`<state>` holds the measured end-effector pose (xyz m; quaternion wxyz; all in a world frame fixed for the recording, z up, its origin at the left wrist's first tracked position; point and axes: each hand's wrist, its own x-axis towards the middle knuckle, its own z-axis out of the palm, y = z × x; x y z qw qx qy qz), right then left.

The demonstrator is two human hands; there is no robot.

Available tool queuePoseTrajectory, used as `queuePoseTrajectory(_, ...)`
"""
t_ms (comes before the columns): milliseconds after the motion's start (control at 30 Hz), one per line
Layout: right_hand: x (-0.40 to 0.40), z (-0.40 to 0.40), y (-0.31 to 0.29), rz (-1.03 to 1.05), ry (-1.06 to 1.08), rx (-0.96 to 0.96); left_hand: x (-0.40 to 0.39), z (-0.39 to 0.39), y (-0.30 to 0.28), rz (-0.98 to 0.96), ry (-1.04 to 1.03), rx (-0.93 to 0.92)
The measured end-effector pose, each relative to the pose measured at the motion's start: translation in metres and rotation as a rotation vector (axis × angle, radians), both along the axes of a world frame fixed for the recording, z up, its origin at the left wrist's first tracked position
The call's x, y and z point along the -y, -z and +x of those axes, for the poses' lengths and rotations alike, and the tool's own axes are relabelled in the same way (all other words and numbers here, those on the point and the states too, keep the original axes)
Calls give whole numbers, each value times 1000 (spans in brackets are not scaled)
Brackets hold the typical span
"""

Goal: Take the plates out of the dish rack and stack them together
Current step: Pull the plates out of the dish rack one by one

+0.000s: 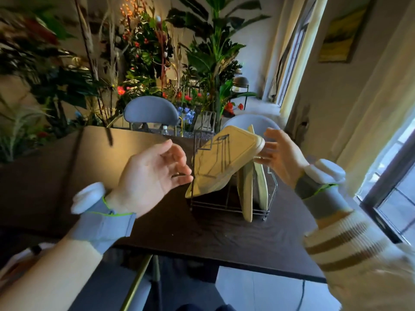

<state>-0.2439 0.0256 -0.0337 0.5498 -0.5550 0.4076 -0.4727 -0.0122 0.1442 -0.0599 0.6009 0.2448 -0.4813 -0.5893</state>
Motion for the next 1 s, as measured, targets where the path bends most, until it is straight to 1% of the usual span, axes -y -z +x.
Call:
queuePoseTrajectory(67, 0, -3, 7, 12, 39, -36, -2, -8, 6, 22, 29, 29)
queuePoseTrajectory(133, 0, -6, 11, -1, 94, -11, -3, -16, 10, 34, 47, 45)
queuePoseTrajectory(300, -6, -9, 19, -96, 151, -32, -3, -41, 24, 127, 46, 46)
queuePoseTrajectory(467, -11, -13, 22, -46, -7, 15, -5, -72, 52, 170, 82, 136)
queuePoseTrajectory(567, -11, -19, 24, -50, -41, -38, -1, -87, 62, 207, 65, 196)
queuePoseTrajectory(633, -11, -26, 25, -48, -50, -41, 3, -97, 67, 241, 0, 247)
queuePoseTrajectory(733, -13, -37, 29, -19, -86, -10, 11, -108, 71, 239, -159, 355)
queuePoseTrajectory(833, -14, -51, 37, 26, -229, 1, 23, -117, 73, 222, -240, 551)
queuePoseTrajectory(867, -14, -55, 41, 38, -280, -10, 27, -119, 76, 224, -249, 619)
queuePoseTrajectory(933, -15, -60, 46, 44, -343, -61, 33, -122, 77, 231, -255, 696)
queuePoseTrajectory(1000, -14, -62, 53, 35, -357, -139, 36, -126, 76, 221, -269, 682)
